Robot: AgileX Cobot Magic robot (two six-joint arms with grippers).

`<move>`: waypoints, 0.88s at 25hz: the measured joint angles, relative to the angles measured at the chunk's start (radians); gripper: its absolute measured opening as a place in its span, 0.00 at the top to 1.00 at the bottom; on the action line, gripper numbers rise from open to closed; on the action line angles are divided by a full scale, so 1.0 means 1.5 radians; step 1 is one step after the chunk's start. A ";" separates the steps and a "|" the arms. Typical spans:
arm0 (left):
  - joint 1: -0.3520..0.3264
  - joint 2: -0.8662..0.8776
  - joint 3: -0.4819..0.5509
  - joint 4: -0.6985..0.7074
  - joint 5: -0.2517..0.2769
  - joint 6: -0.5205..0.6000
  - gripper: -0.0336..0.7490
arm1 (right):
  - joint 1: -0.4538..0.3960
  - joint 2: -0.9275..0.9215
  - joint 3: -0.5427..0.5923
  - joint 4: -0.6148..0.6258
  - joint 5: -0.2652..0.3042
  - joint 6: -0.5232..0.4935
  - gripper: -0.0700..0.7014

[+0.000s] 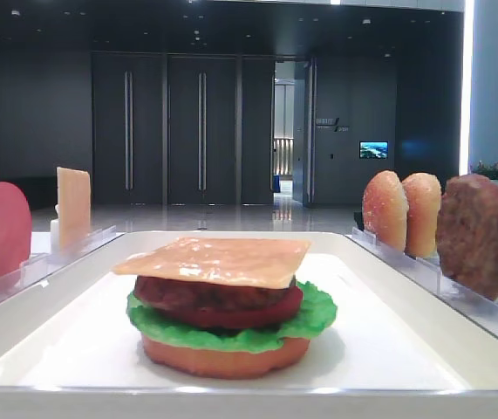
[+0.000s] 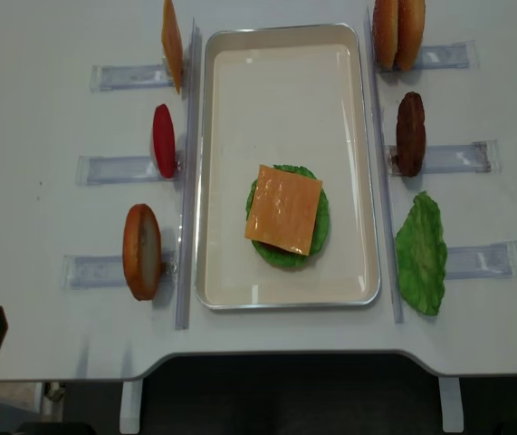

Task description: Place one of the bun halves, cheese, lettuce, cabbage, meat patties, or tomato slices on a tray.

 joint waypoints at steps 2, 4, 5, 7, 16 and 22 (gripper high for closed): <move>0.000 0.000 0.000 0.000 0.000 0.000 0.30 | 0.000 0.000 0.000 0.000 0.000 0.000 0.37; 0.000 0.000 0.000 0.000 0.000 0.000 0.30 | 0.000 0.000 0.000 0.000 0.000 0.000 0.37; 0.000 0.000 0.000 0.000 0.000 0.000 0.30 | 0.000 0.000 0.000 0.000 0.000 0.000 0.37; 0.000 0.000 0.000 0.000 0.000 0.000 0.30 | 0.000 0.000 0.000 0.000 0.000 0.000 0.37; 0.000 0.000 0.000 0.000 0.000 0.000 0.30 | 0.000 0.000 0.000 0.000 0.000 0.000 0.37; 0.000 0.000 0.000 0.000 0.000 0.000 0.30 | 0.000 0.000 0.000 0.000 0.000 0.000 0.37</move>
